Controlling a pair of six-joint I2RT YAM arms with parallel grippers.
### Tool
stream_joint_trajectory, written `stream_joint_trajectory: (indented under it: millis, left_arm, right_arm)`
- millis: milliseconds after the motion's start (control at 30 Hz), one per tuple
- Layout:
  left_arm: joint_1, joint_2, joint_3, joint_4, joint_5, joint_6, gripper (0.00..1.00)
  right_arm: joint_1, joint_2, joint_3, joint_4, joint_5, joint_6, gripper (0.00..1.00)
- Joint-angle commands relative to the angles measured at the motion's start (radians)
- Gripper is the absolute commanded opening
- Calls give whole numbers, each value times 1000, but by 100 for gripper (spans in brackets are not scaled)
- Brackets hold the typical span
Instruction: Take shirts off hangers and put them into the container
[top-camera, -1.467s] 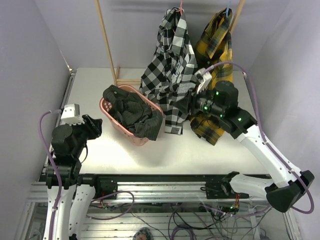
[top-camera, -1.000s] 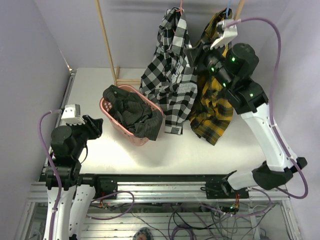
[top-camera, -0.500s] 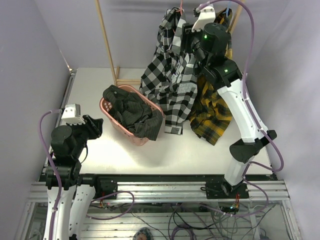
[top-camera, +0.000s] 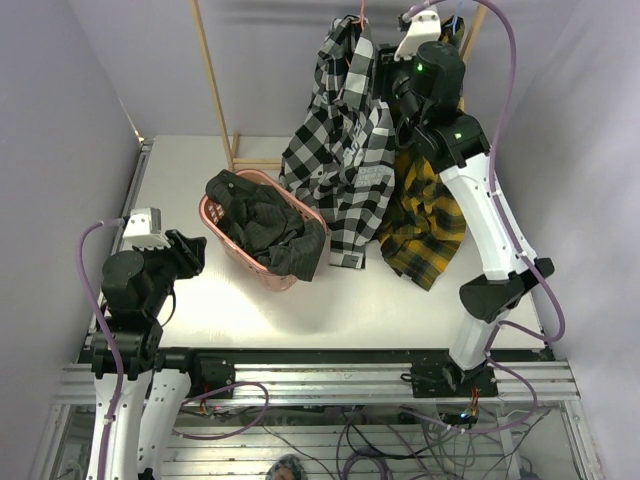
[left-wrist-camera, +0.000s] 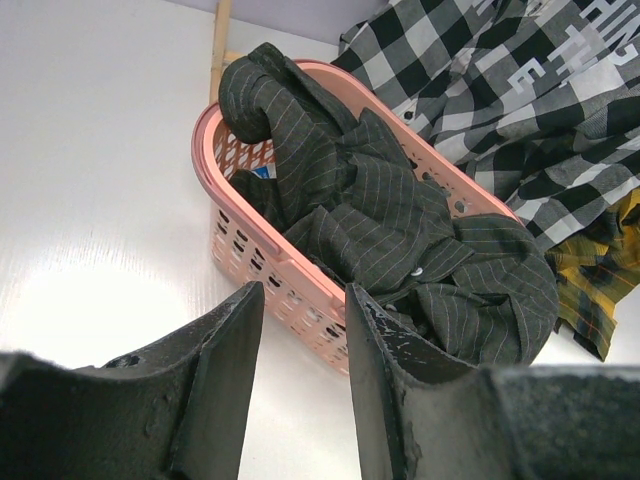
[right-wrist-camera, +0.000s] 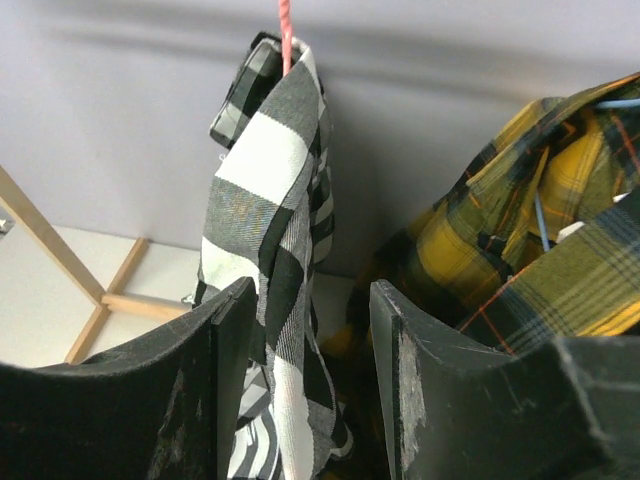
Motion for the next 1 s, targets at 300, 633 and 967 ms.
stream_joint_trajectory:
  millis: [300, 633, 967]
  left_arm:
    - [-11, 3, -4, 22, -1, 3, 49]
    - [-13, 4, -4, 21, -3, 1, 49]
    - [-13, 2, -4, 21, -6, 1, 49]
  right_arm:
    - [-44, 51, -28, -17, -82, 31, 46]
    - [-69, 37, -61, 41, -128, 55, 0]
    - [-75, -46, -181, 272, -159, 75, 0]
